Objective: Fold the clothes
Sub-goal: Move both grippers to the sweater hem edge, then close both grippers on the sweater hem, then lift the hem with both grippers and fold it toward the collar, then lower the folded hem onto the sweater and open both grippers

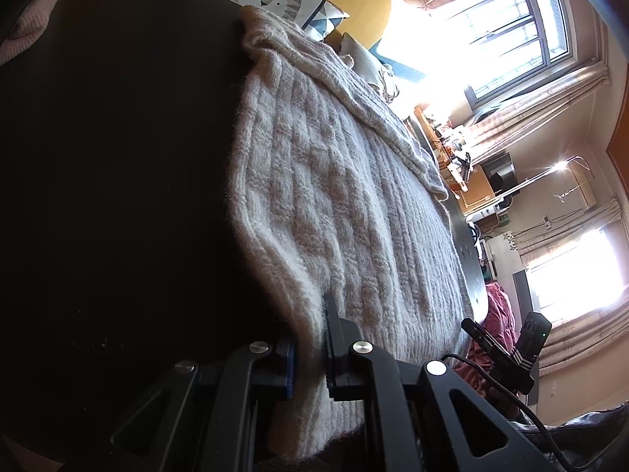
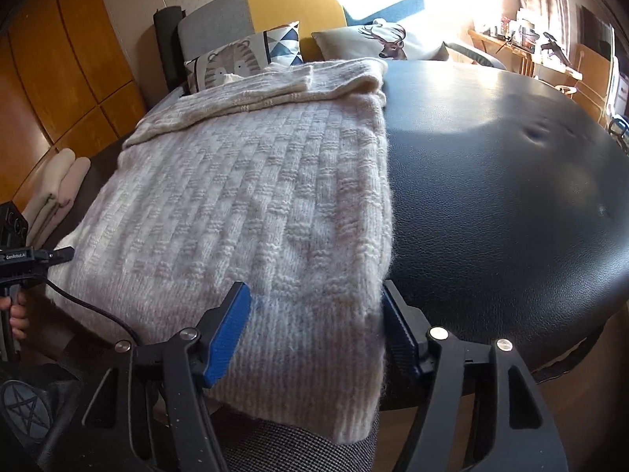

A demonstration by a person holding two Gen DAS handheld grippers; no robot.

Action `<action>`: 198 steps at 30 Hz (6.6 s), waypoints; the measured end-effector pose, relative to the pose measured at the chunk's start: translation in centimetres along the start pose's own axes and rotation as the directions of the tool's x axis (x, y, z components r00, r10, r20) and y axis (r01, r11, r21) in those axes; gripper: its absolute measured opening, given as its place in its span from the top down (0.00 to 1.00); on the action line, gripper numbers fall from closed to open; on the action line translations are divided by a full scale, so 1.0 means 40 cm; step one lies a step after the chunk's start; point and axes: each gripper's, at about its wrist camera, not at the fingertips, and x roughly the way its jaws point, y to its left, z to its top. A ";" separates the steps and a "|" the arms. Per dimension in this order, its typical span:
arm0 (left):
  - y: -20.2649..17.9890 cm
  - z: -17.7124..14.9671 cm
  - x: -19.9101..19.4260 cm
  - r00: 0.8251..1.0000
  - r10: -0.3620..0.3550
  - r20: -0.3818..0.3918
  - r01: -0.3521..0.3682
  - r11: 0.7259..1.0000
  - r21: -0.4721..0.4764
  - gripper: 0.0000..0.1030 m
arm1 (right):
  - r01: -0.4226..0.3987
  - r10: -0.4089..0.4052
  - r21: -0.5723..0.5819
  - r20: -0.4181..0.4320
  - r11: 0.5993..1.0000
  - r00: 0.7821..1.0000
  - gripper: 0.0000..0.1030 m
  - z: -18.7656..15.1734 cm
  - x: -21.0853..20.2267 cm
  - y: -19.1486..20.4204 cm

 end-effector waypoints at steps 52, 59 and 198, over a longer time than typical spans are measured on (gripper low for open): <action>-0.120 0.111 -0.150 0.948 -0.212 0.239 0.195 0.976 0.094 0.94 | -0.366 0.346 0.031 0.259 0.930 0.902 0.85 0.222 -0.157 -0.009; -0.125 0.056 -0.200 0.944 -0.227 0.240 0.208 0.973 0.101 0.94 | -0.455 0.416 0.075 0.297 0.888 0.860 0.89 0.203 -0.203 -0.051; 0.125 0.570 0.113 0.981 -0.001 0.192 0.026 0.991 -0.129 0.66 | -0.015 0.012 0.039 0.056 0.999 0.998 0.57 0.598 0.288 0.020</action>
